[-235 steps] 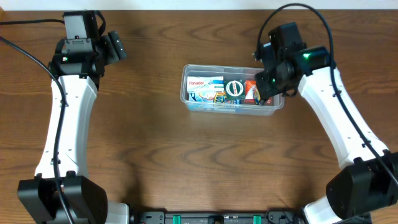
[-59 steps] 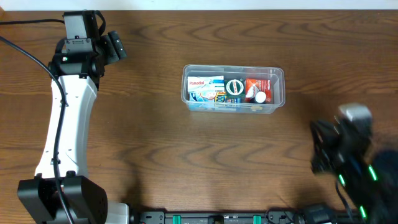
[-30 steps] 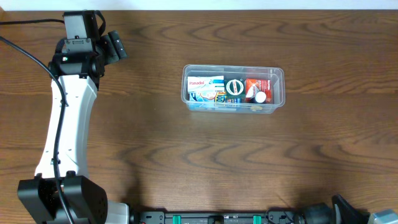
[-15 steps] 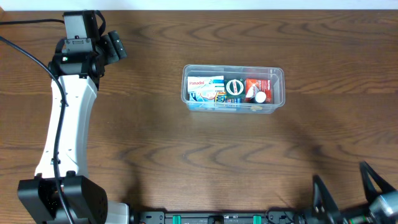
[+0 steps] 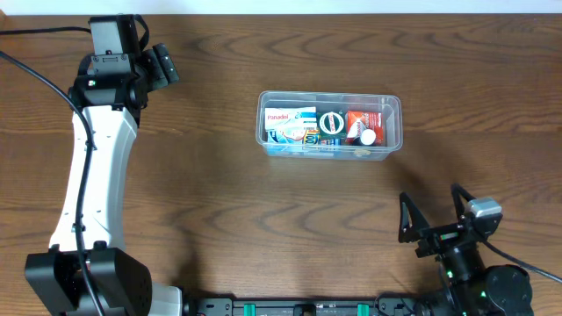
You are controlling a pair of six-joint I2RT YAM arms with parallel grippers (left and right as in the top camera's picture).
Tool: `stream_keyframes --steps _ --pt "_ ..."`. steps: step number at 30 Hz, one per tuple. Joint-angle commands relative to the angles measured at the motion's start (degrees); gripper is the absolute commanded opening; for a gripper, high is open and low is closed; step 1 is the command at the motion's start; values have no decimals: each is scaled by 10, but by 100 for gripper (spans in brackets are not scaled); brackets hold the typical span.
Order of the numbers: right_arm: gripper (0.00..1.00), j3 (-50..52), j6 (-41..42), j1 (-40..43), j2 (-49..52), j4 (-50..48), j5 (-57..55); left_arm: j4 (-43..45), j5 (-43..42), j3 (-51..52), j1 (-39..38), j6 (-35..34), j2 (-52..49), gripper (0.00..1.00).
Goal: Pack container
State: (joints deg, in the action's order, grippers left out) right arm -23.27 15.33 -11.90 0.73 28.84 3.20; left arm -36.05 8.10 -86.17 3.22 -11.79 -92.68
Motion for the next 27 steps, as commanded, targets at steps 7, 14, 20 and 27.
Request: stream_keyframes --steps 7,14,20,27 --pt "99 -2 47 0 -3 -12 -64 -2 3 -10 2 -1 9 98" --pt "99 32 -77 -1 -3 -77 -64 -2 3 -10 2 -1 9 98" --pt "99 119 -77 0 -3 -201 -38 -2 3 -10 2 -1 9 98" --pt "99 216 -78 0 -4 -293 -16 -2 3 -10 2 -1 9 98"
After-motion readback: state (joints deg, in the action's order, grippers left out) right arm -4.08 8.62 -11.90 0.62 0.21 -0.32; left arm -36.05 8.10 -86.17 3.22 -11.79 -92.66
